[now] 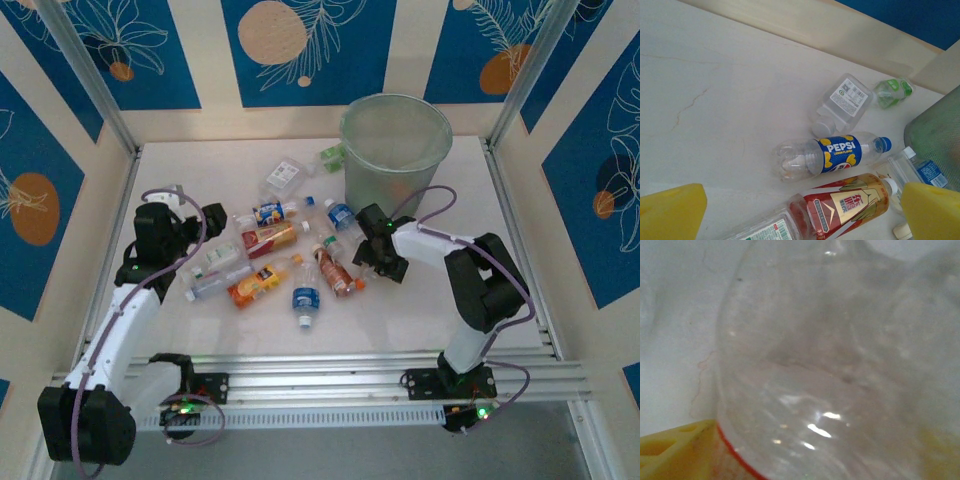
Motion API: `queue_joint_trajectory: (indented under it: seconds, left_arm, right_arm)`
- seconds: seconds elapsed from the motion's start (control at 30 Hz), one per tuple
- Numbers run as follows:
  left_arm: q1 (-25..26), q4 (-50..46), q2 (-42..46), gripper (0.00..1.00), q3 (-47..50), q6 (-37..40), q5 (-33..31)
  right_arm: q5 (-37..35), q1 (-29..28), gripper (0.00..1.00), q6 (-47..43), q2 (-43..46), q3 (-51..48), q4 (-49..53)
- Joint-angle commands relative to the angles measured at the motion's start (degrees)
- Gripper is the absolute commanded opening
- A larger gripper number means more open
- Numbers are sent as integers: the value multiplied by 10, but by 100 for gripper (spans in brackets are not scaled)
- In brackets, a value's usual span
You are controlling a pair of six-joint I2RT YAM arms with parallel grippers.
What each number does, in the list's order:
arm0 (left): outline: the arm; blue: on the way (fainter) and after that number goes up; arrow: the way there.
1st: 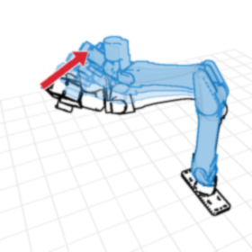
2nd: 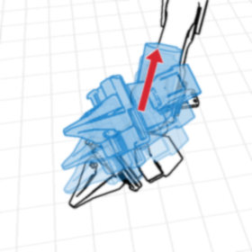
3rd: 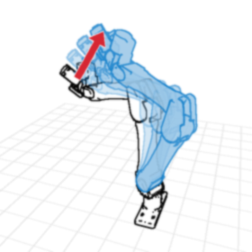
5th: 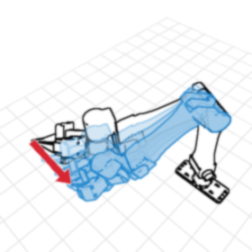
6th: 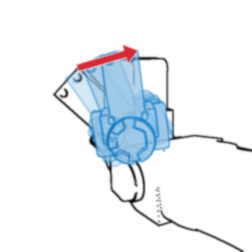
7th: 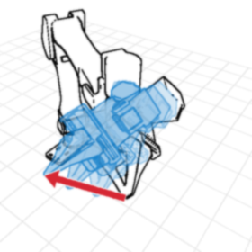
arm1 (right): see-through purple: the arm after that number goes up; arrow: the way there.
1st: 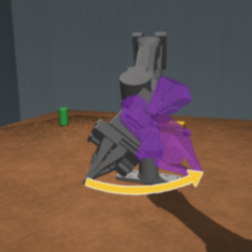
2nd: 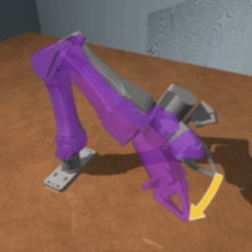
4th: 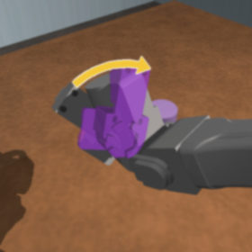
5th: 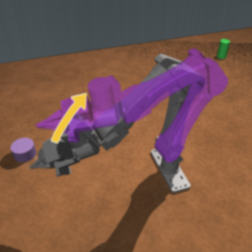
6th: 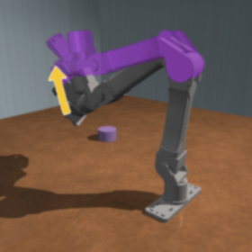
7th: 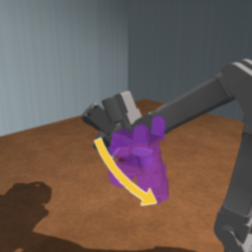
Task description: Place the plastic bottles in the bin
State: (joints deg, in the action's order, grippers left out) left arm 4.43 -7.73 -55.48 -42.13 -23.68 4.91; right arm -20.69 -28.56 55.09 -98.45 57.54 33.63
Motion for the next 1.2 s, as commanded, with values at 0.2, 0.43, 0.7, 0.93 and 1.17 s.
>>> queue_joint_trajectory:
  seconds: [0.2,0.43,0.7,0.93,1.17]
  left_arm:
    - [4,10,1,99,4,2,4]
    - [4,6,5,100,4,2,1]
    - [4,6,4,100,0,0,3]
    - [4,6,5,100,-1,0,1]
    - [4,10,5,99,-1,-1,-1]
  right_arm:
    - [1,3,65,15,-6,3,-1]
    - [-35,-3,58,15,31,1,33]
    - [-120,-31,56,15,120,25,140]
    - [-202,-78,54,8,226,81,253]
    - [-246,-108,53,-70,305,172,273]
